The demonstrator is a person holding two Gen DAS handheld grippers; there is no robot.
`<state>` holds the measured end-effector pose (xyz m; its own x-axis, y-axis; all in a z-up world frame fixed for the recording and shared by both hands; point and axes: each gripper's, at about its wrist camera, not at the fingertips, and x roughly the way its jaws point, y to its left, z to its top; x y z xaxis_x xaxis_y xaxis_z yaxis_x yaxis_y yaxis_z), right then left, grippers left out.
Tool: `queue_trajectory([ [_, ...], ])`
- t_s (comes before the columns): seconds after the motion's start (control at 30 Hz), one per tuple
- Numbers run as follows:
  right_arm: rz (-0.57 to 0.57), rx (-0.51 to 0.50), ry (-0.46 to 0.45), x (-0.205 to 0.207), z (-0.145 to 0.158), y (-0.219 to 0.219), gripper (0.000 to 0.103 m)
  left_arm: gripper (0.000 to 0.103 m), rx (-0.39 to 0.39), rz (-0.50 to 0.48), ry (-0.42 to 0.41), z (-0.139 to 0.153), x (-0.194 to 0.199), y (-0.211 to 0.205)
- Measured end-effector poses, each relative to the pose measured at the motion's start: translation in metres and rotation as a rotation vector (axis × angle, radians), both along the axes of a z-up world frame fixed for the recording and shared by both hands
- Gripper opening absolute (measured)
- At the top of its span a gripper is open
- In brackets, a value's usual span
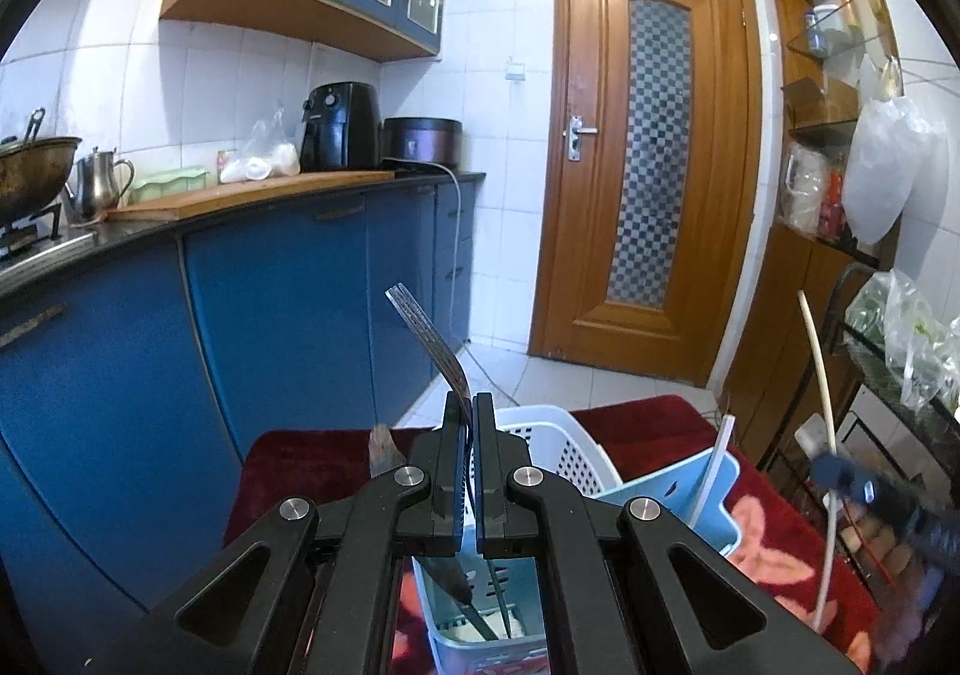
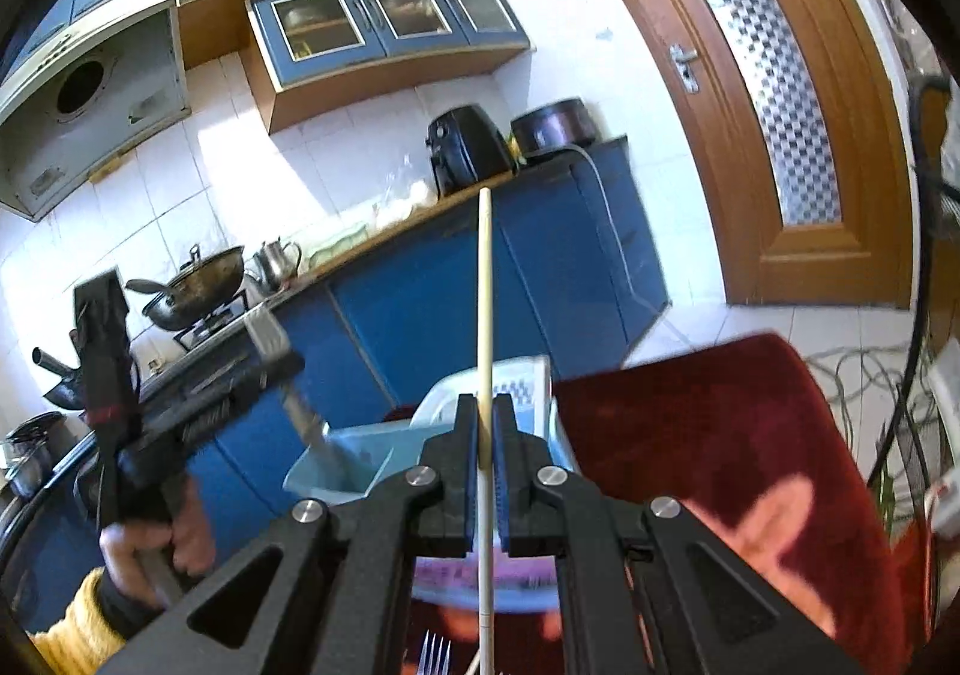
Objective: Organize utensils
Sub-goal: 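Carry the fork with the left tool while the right tool carries the chopstick to the holder, then open the right tool to drop the chopstick in the holder while the left tool releases the fork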
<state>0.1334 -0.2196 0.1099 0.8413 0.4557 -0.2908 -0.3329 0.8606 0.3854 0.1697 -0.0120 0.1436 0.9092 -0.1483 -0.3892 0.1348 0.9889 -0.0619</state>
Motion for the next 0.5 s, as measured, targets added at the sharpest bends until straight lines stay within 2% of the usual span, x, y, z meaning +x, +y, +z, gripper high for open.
queue_trajectory([
  [0.3, -0.049, -0.079, -0.114, 0.042, 0.002, 0.025, 0.006, 0.001, -0.018, -0.026, 0.032, -0.017, 0.010, 0.000],
  [0.5, -0.057, -0.123, -0.147, 0.055, -0.009, 0.038, 0.006, 0.001, -0.026, -0.041, 0.048, -0.024, 0.016, -0.001],
])
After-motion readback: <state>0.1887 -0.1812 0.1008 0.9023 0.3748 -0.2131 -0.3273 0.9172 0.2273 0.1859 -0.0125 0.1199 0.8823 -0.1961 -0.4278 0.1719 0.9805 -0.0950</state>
